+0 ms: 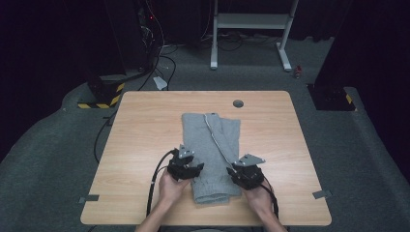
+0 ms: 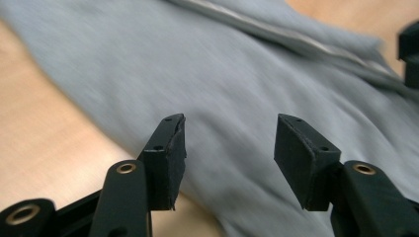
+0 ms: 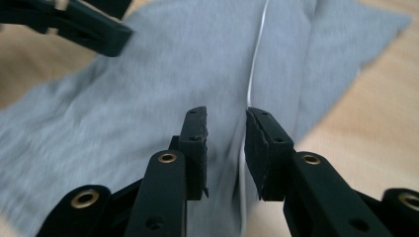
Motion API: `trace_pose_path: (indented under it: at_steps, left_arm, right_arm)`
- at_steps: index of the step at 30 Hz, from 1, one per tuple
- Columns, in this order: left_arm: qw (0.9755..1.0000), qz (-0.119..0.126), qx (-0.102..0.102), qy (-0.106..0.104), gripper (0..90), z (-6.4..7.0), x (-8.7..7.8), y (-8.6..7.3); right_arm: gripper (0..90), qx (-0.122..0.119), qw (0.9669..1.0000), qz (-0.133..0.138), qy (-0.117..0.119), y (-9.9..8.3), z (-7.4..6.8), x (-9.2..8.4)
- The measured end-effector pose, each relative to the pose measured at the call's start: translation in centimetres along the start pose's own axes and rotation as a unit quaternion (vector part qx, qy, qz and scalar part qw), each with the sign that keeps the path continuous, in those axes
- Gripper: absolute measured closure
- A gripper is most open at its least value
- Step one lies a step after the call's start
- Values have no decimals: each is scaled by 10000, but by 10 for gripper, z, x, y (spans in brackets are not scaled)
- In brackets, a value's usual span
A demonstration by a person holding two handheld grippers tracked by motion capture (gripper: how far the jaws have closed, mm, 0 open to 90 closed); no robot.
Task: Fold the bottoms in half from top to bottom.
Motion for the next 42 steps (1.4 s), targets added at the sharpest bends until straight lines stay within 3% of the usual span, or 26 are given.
trace_pose_path:
  at_steps: [3,6,10,13,16,21,23,24,27,29,32,34,36,37,39,42]
  left_arm:
    - [9998,-78,-138,111,438,-11,14,6]
    - [9995,-247,-29,205,432,-15,25,6]
    - [9993,-320,-2,217,428,-19,29,1]
    - [9990,-319,154,282,419,-21,30,-1]
    - [9991,-282,171,271,411,-21,30,-1]
    - [9994,-130,193,257,411,-21,29,-5]
    - [9994,-89,221,264,413,-21,29,-5]
    - [9994,-53,204,264,414,-21,30,-5]
    - [9994,-28,224,263,416,-21,30,-6]
    - [9994,-12,225,255,416,-21,31,-5]
    - [9994,-47,221,262,417,-20,31,-5]
    - [9994,-62,220,260,419,-20,31,-5]
    - [9993,-75,233,270,422,-20,31,-5]
    - [9993,-83,233,269,423,-20,31,-4]
    - [9993,-109,239,268,423,-20,31,-4]
    - [9991,-200,246,268,423,-18,28,-6]
  right_arm:
    - [680,-299,9993,-61,-224,15,-4,18]
    - [675,-457,9975,-139,-513,24,-3,33]
    - [688,-437,9966,-335,-614,26,1,50]
    - [765,-456,9957,-509,-623,23,6,58]
    - [841,-418,9956,-573,-620,22,9,61]
    - [852,-125,9970,-393,-657,23,24,49]
    - [852,184,9975,-298,-616,21,39,44]
    - [850,458,9967,-300,-594,18,49,42]
    - [849,930,9927,-561,-515,-2,71,47]
    - [842,988,9914,-708,-477,-14,75,51]
    - [738,1042,9914,-655,-440,-14,73,50]
    - [676,1060,9931,-310,-389,-3,68,40]
    - [674,890,9955,-74,-328,4,61,35]
    - [677,678,9972,-20,-304,8,52,33]
    - [690,396,9990,-144,-153,7,38,38]
    - [695,238,9991,-349,-85,2,31,47]
Point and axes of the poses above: each handheld gripper's, and its own axes: x roughly forward along the jaws, y roughly out of its top, z roughly to its right, the point moved 6 cm from there along x, roughly forward along the jaws, and after that the axes turned 11 degrees about -y, right-handed, at the moved point
